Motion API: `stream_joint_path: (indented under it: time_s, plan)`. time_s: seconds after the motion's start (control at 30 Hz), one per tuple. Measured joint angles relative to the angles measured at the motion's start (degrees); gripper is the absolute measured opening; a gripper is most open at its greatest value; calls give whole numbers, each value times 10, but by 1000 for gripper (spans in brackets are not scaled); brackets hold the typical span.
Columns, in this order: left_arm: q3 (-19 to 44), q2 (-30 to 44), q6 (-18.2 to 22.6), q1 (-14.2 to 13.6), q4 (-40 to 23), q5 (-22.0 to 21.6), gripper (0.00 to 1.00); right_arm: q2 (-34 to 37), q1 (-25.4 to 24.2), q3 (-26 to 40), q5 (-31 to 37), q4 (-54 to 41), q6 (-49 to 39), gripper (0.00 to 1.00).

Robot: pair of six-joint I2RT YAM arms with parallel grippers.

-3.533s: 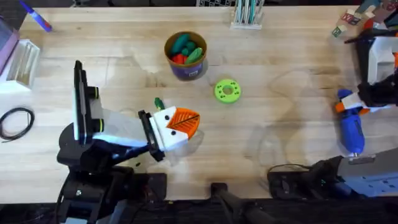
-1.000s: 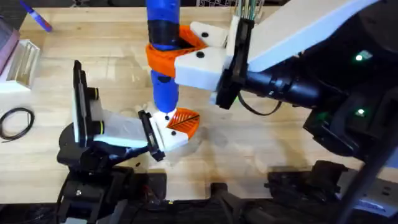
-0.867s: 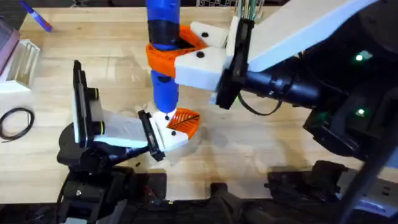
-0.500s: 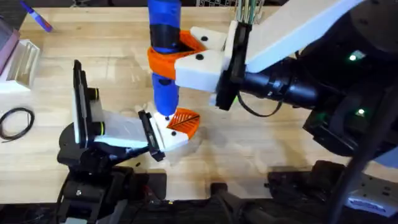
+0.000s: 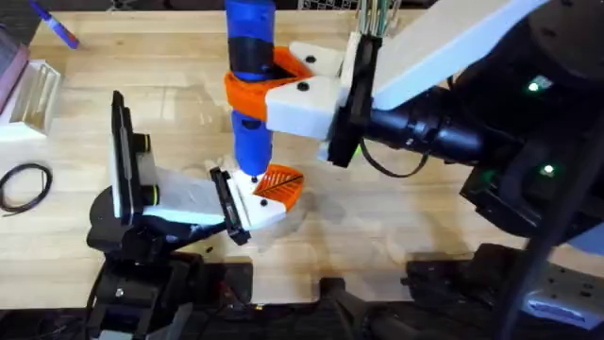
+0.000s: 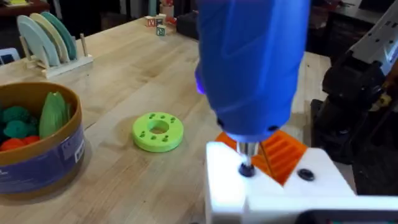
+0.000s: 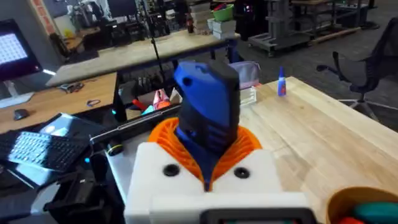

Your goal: Pick up the gripper from the table and insert it into the empty holder that is missing its gripper. Then pick up a screw, insert it into the mounting hole, and use the screwdriver to tighten it. Finally, clean up the table by picking up the vegetable and placing it into the bucket.

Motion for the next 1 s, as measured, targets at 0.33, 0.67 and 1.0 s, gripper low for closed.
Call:
stream_joint_path:
  time_s: [0.33,0.67,1.0]
  plan:
    - [0,0,0,0,0,0,4,0,0,0,0,-2,0,21]
    - [0,0,1,0,0,0,4,-1,-13,-3,-7,22,0,21]
    - [0,0,1,0,0,0,4,-56,-64,-4,-7,29,-6,21]
